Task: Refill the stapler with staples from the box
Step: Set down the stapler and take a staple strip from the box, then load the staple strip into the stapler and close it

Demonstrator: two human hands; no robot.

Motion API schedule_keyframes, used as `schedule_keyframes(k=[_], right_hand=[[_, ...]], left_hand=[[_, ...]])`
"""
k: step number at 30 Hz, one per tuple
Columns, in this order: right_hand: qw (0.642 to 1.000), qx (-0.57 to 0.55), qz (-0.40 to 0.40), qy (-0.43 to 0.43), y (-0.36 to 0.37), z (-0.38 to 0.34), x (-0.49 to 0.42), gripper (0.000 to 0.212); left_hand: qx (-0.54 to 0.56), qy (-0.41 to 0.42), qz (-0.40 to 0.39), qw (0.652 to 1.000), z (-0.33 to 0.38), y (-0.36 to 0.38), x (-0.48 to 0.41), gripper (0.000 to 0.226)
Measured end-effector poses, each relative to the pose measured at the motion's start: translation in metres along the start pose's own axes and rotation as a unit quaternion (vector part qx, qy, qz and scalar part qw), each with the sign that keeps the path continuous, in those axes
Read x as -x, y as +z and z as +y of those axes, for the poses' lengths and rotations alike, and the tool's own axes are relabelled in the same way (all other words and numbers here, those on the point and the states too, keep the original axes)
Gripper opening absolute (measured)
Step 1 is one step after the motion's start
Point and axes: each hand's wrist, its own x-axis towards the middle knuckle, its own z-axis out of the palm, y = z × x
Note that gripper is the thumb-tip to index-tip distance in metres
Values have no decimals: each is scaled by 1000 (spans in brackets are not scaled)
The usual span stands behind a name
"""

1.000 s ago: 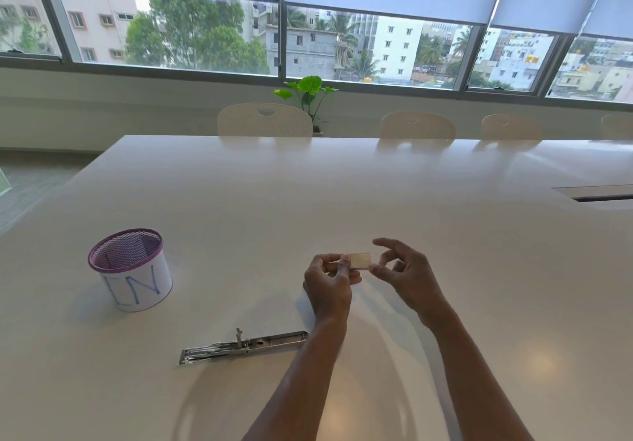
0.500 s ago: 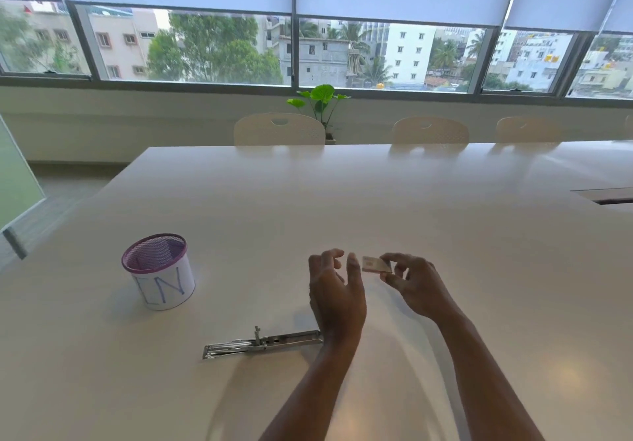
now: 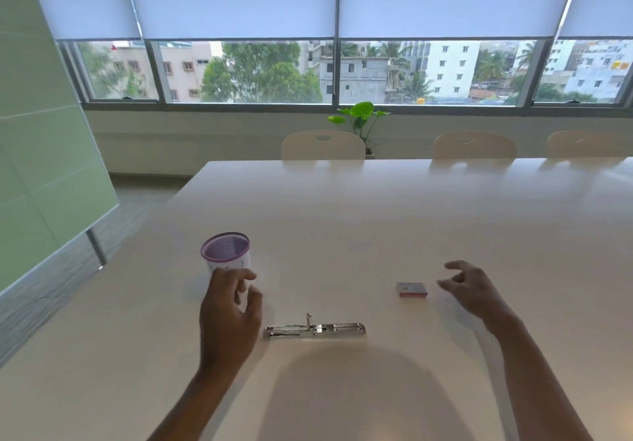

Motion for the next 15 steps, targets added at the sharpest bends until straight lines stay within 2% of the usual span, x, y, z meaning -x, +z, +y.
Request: schedule_keyframes(k=[2,4,6,8,11,13,15], right_hand=[[995,-92,12,47,-8,-4,3,31],[974,-213,-22,68,-11,-16,16,30],[946,-310,-74,54,-9,-34,31,29],[922,-366,-121,29,0,-53,48,23],[914,-367,-175,19,23,-74,75,17],[916,-338,-216,20,38,-82,90,15],[914,-317,-254,12,50,-87,100,16]], left_hand=[[-16,-29,-40,999,-17,-13,-1,16],[-30,-49,-97,994,-32,-21,1,16],[-22,-67,-169,983,-43,-23,3,19],[-10,-86,-246,965,-50,-21,7,35],[-75,-54,-330,940,-59,-11,11,56],[-129,-20,-343,930,-64,-5,13,58],[-137,-3,-340,931,-65,-2,14,56]])
